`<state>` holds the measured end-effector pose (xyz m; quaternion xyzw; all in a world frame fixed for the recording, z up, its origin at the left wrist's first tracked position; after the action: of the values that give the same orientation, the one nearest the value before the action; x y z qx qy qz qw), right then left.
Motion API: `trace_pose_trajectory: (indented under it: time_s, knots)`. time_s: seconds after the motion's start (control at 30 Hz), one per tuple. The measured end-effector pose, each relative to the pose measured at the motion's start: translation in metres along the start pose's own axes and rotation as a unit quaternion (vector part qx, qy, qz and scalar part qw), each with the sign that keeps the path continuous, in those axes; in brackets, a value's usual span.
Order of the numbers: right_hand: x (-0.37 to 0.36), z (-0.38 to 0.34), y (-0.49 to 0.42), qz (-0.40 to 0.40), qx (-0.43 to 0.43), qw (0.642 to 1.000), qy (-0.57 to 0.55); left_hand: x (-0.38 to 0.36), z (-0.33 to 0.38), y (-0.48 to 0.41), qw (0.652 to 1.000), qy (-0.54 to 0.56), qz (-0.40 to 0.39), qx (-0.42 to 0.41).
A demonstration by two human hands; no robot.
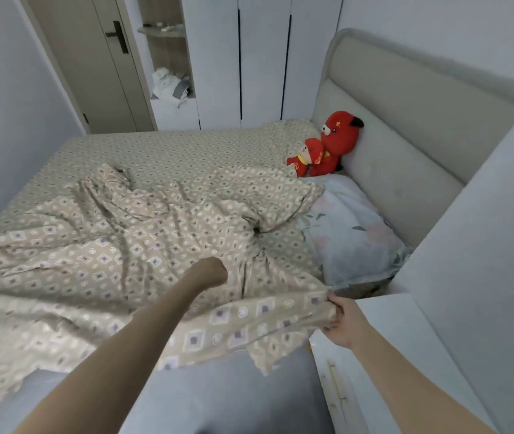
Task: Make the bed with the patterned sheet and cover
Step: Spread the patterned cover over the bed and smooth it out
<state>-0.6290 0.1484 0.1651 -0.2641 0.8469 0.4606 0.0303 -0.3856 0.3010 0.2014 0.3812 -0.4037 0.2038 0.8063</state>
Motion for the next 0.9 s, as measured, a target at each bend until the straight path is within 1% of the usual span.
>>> trace_pose_trajectory:
  time_s: [0.1, 0.17, 0.2, 0.23, 0.27, 0.33, 0.4, 0.47, 0.53, 0.57, 0.6, 0.63, 0.7, 0.77, 0.83, 0.9]
  knots:
    - [0.005, -0.009, 0.016, -0.064, 0.051, 0.991, -0.105, -0.009, 0.034, 0.005, 1.000, -0.008, 0.010, -0.022]
    - [0.019, -0.003, 0.026, -0.073, 0.050, 0.989, -0.116, -0.015, 0.051, 0.008, 0.999, -0.007, 0.016, -0.033]
    - [0.032, 0.006, 0.026, -0.059, 0.035, 0.993, -0.096, -0.019, 0.058, 0.007, 0.999, -0.007, 0.014, -0.036]
    - [0.041, 0.015, 0.027, -0.055, 0.011, 0.997, -0.055, -0.023, 0.060, 0.006, 0.999, -0.010, 0.010, -0.036]
    - [0.053, 0.026, 0.024, -0.030, -0.017, 0.999, -0.008, -0.027, 0.062, 0.006, 0.999, -0.014, 0.004, -0.031]
    - [0.075, 0.044, 0.018, 0.010, -0.082, 0.995, 0.058, -0.035, 0.062, 0.006, 0.999, -0.023, -0.009, -0.021]
    - [0.088, 0.053, 0.006, 0.041, -0.110, 0.986, 0.117, -0.043, 0.060, 0.005, 1.000, -0.009, -0.017, -0.015]
    - [0.085, 0.055, 0.000, 0.055, -0.133, 0.983, 0.117, -0.048, 0.057, 0.007, 1.000, -0.002, -0.022, -0.011]
    - [0.073, 0.045, -0.003, 0.056, -0.118, 0.985, 0.110, -0.048, 0.056, 0.010, 0.999, -0.007, -0.035, -0.005]
    - [0.063, 0.037, -0.002, 0.040, -0.084, 0.992, 0.082, -0.045, 0.056, 0.010, 0.999, -0.011, -0.040, -0.005]
    - [0.053, 0.029, 0.000, 0.008, -0.042, 0.999, 0.029, -0.041, 0.057, 0.011, 0.999, -0.016, -0.046, -0.008]
    - [0.041, 0.020, 0.003, -0.029, -0.009, 0.999, -0.044, -0.036, 0.057, 0.011, 0.998, -0.024, -0.049, -0.010]
    - [0.022, -0.001, 0.005, -0.090, 0.019, 0.989, -0.117, -0.025, 0.057, 0.012, 0.998, -0.035, -0.043, -0.011]
    - [0.005, -0.025, 0.004, -0.142, 0.030, 0.983, -0.115, -0.011, 0.055, 0.011, 1.000, -0.023, -0.020, -0.004]
    - [-0.007, -0.047, 0.008, -0.159, 0.040, 0.985, -0.059, 0.000, 0.055, 0.008, 1.000, -0.015, 0.002, -0.004]
    - [-0.011, -0.063, 0.010, -0.187, 0.047, 0.981, 0.006, 0.008, 0.056, 0.002, 0.999, 0.020, 0.026, 0.001]
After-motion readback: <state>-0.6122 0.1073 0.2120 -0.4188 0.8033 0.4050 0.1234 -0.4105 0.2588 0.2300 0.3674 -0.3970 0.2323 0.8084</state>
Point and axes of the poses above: each hand's wrist, its own y-axis away from the middle knuckle, its own x-axis out of the back of the hand, z = x × y, the point moved 2 cm from there along -y, towards the middle knuckle, and after that the axes turned 7 degrees about y, right-handed, at the moved point
